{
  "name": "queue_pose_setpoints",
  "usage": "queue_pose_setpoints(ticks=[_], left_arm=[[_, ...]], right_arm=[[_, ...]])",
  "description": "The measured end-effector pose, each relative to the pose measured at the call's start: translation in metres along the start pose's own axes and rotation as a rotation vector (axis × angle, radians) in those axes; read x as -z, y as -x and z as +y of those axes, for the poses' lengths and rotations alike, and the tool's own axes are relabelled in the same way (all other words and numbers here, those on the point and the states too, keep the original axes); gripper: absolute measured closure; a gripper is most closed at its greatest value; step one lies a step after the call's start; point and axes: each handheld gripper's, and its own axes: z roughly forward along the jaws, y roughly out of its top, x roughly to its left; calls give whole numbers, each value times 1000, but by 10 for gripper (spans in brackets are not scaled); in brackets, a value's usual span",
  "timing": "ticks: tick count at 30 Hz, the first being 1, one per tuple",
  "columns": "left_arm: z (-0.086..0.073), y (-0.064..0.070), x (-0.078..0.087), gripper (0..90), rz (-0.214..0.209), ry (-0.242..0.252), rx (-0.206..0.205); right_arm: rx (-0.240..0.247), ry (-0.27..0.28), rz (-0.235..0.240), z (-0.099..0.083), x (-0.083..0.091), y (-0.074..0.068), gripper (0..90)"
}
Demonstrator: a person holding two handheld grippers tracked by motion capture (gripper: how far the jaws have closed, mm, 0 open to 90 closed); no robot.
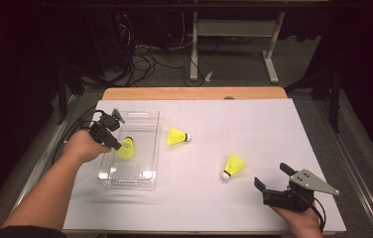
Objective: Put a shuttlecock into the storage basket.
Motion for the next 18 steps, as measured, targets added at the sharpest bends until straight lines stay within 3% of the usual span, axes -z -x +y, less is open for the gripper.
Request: queue_pose_setpoints(ticks=[13, 18], left_arm=[[-1, 8, 9, 567, -6, 3, -26], [-1, 11, 15, 542, 0, 3, -33]], right_arm=[[3, -1, -1, 0, -1, 0, 6], [0, 1, -3, 0, 0, 0, 6]])
